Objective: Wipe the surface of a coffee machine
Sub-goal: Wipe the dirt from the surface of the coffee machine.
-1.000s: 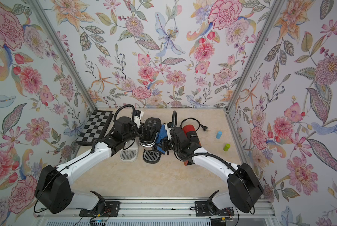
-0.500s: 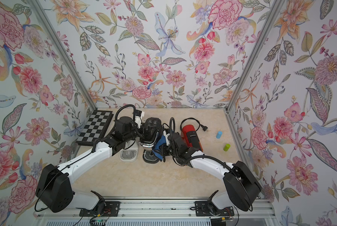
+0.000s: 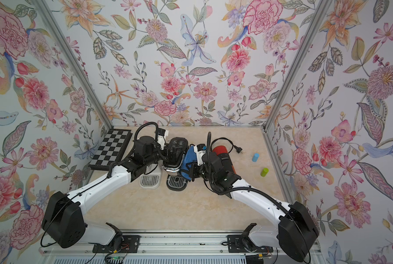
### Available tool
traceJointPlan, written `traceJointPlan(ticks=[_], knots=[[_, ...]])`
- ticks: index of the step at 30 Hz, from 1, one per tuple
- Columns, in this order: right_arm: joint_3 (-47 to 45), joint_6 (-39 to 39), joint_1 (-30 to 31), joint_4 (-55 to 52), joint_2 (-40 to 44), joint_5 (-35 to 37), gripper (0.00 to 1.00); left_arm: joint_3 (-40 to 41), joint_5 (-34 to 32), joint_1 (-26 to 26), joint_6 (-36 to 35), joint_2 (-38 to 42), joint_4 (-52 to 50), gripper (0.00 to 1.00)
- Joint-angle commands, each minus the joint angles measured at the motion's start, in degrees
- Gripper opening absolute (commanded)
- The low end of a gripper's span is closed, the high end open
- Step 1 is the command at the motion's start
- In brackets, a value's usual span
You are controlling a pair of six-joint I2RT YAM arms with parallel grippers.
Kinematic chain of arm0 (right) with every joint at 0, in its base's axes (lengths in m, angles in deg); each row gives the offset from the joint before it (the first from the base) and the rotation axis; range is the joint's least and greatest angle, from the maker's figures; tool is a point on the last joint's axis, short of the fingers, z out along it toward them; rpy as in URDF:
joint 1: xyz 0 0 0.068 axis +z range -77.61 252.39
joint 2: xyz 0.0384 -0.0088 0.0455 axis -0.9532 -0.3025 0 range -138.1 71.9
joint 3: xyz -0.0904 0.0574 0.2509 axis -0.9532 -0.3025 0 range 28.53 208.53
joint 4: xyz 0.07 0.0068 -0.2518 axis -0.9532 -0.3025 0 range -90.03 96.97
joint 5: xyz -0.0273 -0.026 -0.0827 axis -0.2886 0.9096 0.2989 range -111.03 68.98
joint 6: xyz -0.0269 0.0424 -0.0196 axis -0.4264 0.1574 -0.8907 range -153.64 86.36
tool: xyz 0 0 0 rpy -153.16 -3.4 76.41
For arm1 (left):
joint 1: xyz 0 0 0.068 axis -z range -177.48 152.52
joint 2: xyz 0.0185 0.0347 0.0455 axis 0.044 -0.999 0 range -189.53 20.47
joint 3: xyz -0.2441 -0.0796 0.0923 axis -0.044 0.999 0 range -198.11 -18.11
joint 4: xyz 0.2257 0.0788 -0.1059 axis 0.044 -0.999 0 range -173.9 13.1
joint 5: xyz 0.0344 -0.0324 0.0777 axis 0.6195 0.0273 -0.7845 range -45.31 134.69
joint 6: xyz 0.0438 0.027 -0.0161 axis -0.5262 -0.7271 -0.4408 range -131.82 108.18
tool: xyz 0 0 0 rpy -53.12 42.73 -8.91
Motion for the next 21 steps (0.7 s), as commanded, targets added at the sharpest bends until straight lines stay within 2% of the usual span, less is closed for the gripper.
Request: traceJointPlan(ticks=[1, 4, 12, 21], knots=[[4.3, -1.8, -3.3, 2.9, -1.5, -0.8, 0.00, -1.2, -0.3, 1.0, -0.7, -1.3, -1.1, 0.99], [6.9, -2.4, -6.1, 3.1, -3.7, -3.2, 0.00, -1.3, -0.3, 1.2, -0.9, -1.6, -1.2, 0.99], [12.1, -3.7, -6.4, 3.1, -10.8, -5.9, 0.00, -1.4, -0.1, 1.3, -1.0, -2.0, -1.4, 0.99], [9.4, -2.9, -6.1, 3.2, -15.9, -4.8, 0.00, -1.5, 0.3, 1.3, -0.9, -2.3, -1.3, 0.99]])
